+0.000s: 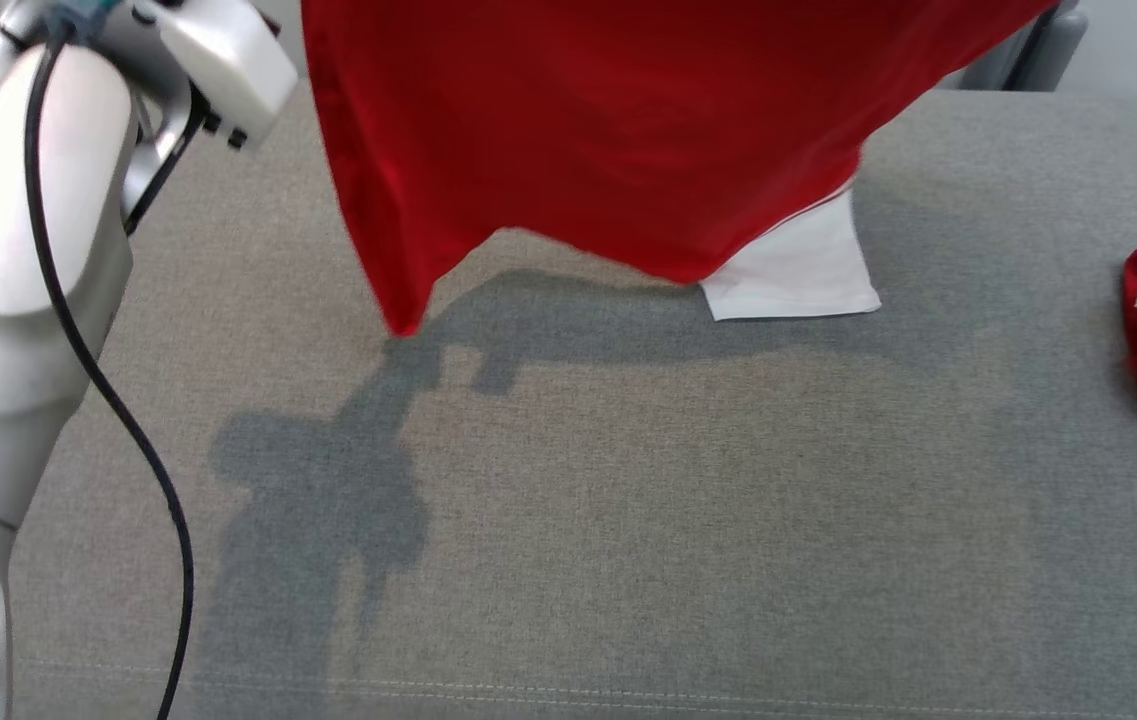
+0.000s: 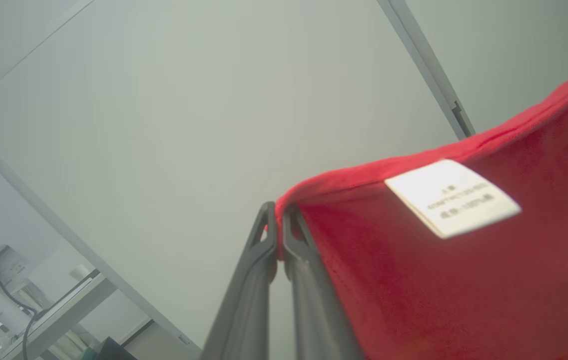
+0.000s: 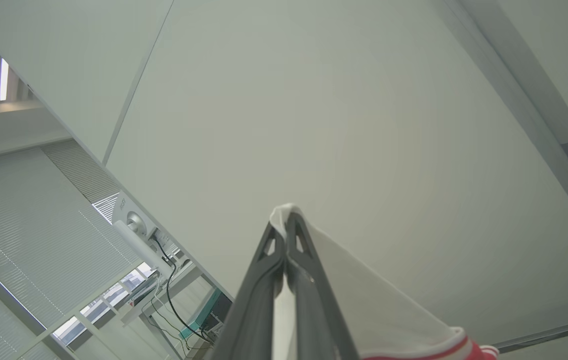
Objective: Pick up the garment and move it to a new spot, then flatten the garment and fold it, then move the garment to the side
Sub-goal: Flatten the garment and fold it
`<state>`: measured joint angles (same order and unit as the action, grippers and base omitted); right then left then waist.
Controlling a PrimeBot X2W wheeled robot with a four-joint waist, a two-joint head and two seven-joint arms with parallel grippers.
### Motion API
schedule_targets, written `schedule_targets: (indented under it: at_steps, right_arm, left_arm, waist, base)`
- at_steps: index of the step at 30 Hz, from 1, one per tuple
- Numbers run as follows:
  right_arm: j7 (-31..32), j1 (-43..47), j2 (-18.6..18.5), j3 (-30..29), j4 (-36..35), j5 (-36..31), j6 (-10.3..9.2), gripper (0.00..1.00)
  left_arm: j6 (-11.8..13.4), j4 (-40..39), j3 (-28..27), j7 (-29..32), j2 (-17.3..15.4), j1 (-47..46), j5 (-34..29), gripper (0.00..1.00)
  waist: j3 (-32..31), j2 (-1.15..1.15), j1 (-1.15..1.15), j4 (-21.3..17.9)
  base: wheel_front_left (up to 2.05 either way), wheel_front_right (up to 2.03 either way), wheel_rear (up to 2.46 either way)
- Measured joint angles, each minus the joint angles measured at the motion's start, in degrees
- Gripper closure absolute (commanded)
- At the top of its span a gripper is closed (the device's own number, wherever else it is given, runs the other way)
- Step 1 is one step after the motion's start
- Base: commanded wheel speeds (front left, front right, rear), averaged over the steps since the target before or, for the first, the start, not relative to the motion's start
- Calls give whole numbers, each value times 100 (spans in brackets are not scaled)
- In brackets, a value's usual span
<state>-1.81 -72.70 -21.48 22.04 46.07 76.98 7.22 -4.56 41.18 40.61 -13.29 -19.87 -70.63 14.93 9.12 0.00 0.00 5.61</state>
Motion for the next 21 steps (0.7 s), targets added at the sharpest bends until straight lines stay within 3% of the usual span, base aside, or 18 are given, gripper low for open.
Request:
schedule_targets:
  at_steps: [6, 12, 18, 21]
  right_arm:
    - [1181, 1579, -270, 670, -256, 9, 0, 100]
    - [2446, 3112, -631, 1597, -1067, -204, 0, 100]
    - [3680, 3830, -1214, 2391, -2375, -502, 0, 100]
    - [4324, 4038, -1596, 2499, -3186, -381, 1, 100]
  left_arm:
    - [-252, 379, 408, 73, -178, 1572, 577, 100]
    - [-294, 44, 1134, 1217, -399, 2744, 1783, 100]
    - [-294, -1459, 2175, 2904, -1293, 3230, 3215, 100]
    - [-294, -2365, 2543, 3642, -1864, 3261, 3756, 100]
  waist:
    - [-379, 0, 0, -183]
    - [-729, 0, 0, -267]
    - [-1010, 0, 0, -368]
    - [-1073, 0, 0, -443]
  base:
    - [0, 0, 0]
    - [0, 0, 0]
    - [0, 0, 0]
    - [0, 0, 0]
